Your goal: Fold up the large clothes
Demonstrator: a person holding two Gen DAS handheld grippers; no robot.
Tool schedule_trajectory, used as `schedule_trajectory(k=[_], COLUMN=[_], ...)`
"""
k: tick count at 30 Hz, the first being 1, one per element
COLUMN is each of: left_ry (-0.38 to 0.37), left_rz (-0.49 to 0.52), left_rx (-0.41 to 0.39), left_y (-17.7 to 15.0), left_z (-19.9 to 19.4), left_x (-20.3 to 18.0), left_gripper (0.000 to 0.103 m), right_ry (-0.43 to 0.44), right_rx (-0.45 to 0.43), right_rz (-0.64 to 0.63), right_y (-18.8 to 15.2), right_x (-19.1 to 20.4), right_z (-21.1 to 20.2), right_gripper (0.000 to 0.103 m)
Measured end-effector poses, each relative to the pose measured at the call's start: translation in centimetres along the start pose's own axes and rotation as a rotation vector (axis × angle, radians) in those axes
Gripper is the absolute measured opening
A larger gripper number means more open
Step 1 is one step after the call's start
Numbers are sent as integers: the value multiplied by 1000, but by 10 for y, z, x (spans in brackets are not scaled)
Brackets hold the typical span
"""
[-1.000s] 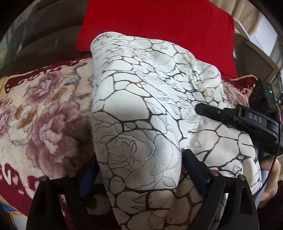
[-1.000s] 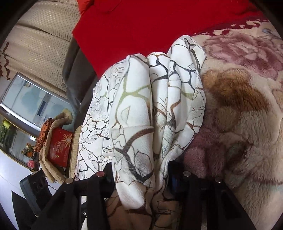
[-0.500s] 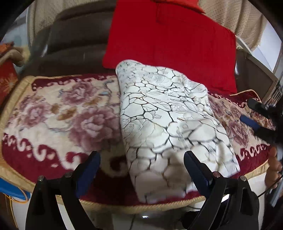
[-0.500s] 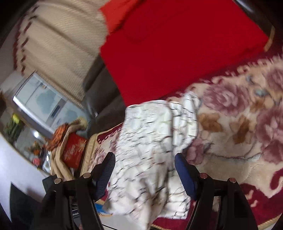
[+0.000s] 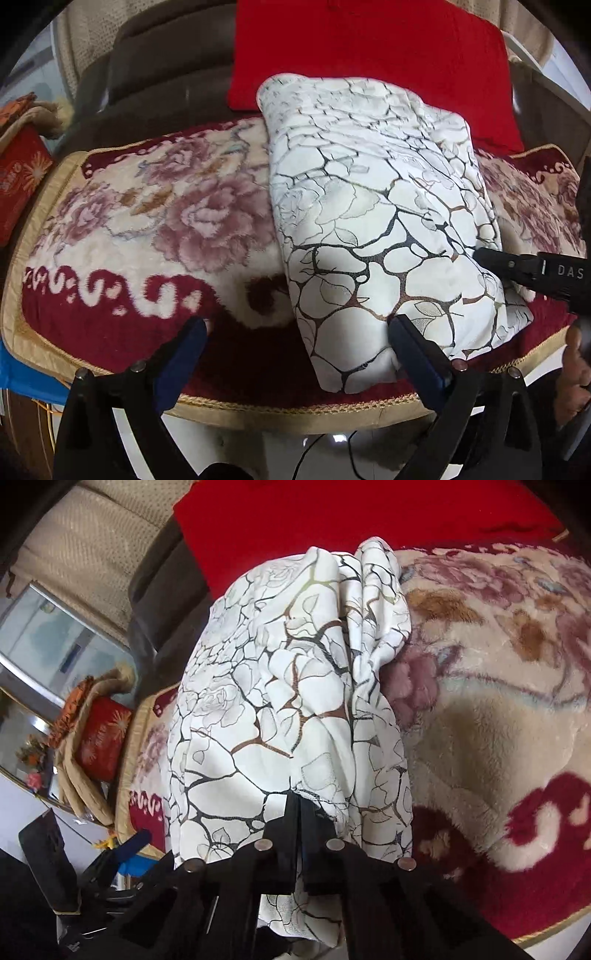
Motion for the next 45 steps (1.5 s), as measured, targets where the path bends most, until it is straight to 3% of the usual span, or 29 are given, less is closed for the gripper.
schedule_trajectory(k=[4,9,12,15,20,23,25,31,45], left_ry=[26,144,189,219,256,295,310,333,337], left_rz=[-37,-78,-79,-55,-61,-91,-116,-169,-192], left_rx=[-72,-148,-185,-225,-267,-300,-318,-355,-398], left_y=[6,-7,-18,-23,-28,-28,-29,-32,-35], left_z=[-38,-92,-121,-147,-183,-202,-214,-237,-264], left_x=[12,23,17,7,3,12,18,33,33], left_gripper=[99,99,99,99,99,99,99,99,99], right_ry=[-9,-156,-208,-240,-215,-229,-214,-227,-235], right_rx=[-58,-171,-216,-250,-280,-310,-328,-415,-409], right_rz=[-82,-334,-410,-453,-470,-492,-489,-524,-520], right_y=[4,-18,-30,-47,-64,-71,-74,-78,-88], right_x=[22,65,82,96,116,128,135,151,162], right_z=[-36,-98,-121,-143,-172,-183,-192,-215,-227], right_gripper=[9,9,9,9,9,32,61,62,62])
Point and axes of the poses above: each gripper's, at about its wrist camera, not at the fingertips, and z roughly the way its jaws point, x to its left, y to its top, the point moved 9 cm from there along z, roughly the way its jaws point, and after that the axes turned 2 degrees about -x, right-handed, at the moved point
